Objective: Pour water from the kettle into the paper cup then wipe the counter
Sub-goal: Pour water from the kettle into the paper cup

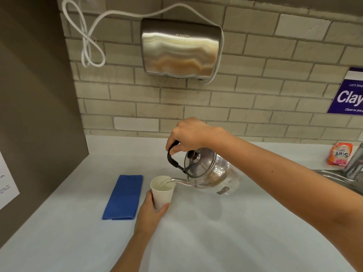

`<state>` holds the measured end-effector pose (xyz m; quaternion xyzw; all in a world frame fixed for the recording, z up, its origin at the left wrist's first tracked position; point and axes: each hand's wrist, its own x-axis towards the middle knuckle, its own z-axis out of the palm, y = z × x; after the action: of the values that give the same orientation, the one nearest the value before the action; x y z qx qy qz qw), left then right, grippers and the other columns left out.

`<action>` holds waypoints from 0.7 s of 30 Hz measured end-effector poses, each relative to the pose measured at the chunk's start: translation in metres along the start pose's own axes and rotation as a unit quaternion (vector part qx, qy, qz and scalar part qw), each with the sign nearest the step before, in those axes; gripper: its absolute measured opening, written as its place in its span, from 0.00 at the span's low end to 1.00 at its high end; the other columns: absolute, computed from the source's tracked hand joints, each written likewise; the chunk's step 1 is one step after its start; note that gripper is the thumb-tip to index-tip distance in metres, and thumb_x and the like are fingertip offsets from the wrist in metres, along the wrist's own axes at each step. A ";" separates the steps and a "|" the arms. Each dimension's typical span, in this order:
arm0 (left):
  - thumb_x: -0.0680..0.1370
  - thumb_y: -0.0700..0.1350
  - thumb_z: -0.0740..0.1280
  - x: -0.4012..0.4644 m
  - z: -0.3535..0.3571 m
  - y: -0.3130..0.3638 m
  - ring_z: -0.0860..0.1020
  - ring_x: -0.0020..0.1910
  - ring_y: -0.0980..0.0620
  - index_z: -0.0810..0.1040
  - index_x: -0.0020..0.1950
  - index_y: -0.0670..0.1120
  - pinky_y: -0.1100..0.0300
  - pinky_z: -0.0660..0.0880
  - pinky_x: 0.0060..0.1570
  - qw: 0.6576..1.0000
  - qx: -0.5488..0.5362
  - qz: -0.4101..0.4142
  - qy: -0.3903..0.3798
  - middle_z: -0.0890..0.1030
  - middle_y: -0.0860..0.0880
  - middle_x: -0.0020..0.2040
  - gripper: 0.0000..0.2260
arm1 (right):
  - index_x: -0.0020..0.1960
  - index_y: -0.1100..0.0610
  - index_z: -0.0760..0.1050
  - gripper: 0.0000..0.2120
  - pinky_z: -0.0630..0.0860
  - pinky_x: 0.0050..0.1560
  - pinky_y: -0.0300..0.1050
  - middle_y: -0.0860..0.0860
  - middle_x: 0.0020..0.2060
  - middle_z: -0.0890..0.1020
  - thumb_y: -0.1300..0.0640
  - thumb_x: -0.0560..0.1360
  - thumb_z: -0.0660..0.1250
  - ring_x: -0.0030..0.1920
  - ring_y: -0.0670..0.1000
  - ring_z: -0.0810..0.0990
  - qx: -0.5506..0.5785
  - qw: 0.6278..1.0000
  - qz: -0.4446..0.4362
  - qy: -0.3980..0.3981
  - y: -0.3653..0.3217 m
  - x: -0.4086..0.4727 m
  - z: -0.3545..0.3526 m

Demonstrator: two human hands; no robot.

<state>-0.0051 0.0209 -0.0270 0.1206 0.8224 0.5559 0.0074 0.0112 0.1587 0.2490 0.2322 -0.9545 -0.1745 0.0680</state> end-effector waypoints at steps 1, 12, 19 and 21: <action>0.70 0.51 0.73 0.000 0.000 0.000 0.74 0.60 0.47 0.62 0.68 0.49 0.50 0.74 0.59 1.000 0.000 0.000 0.000 0.74 0.46 0.64 0.31 | 0.54 0.44 0.78 0.11 0.59 0.28 0.39 0.46 0.43 0.84 0.45 0.74 0.65 0.37 0.46 0.71 -0.001 1.000 -0.001 0.001 0.000 0.000 0.000; 0.69 0.51 0.73 0.000 0.000 -0.001 0.75 0.59 0.47 0.63 0.68 0.48 0.51 0.75 0.57 1.000 0.008 -0.002 -0.001 0.75 0.46 0.63 0.31 | 0.54 0.44 0.78 0.11 0.58 0.27 0.39 0.42 0.33 0.74 0.45 0.74 0.65 0.35 0.46 0.70 -0.001 1.000 0.007 0.004 -0.001 -0.004 -0.004; 0.69 0.51 0.73 0.002 0.000 -0.002 0.75 0.57 0.48 0.63 0.67 0.49 0.53 0.74 0.56 1.000 0.009 0.002 0.003 0.76 0.47 0.62 0.31 | 0.55 0.44 0.78 0.11 0.59 0.28 0.39 0.47 0.40 0.83 0.45 0.74 0.65 0.37 0.47 0.71 0.004 1.000 0.005 0.002 0.000 -0.004 -0.005; 0.69 0.51 0.73 0.002 0.000 -0.003 0.75 0.58 0.48 0.63 0.67 0.49 0.52 0.75 0.57 1.000 0.009 0.000 0.003 0.76 0.46 0.63 0.31 | 0.55 0.44 0.78 0.11 0.58 0.27 0.39 0.45 0.36 0.80 0.45 0.74 0.65 0.36 0.47 0.70 0.003 1.000 0.003 0.001 0.000 -0.003 -0.006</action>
<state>-0.0075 0.0204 -0.0293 0.1194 0.8271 0.5492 0.0038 0.0154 0.1582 0.2540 0.2303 -0.9555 -0.1707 0.0690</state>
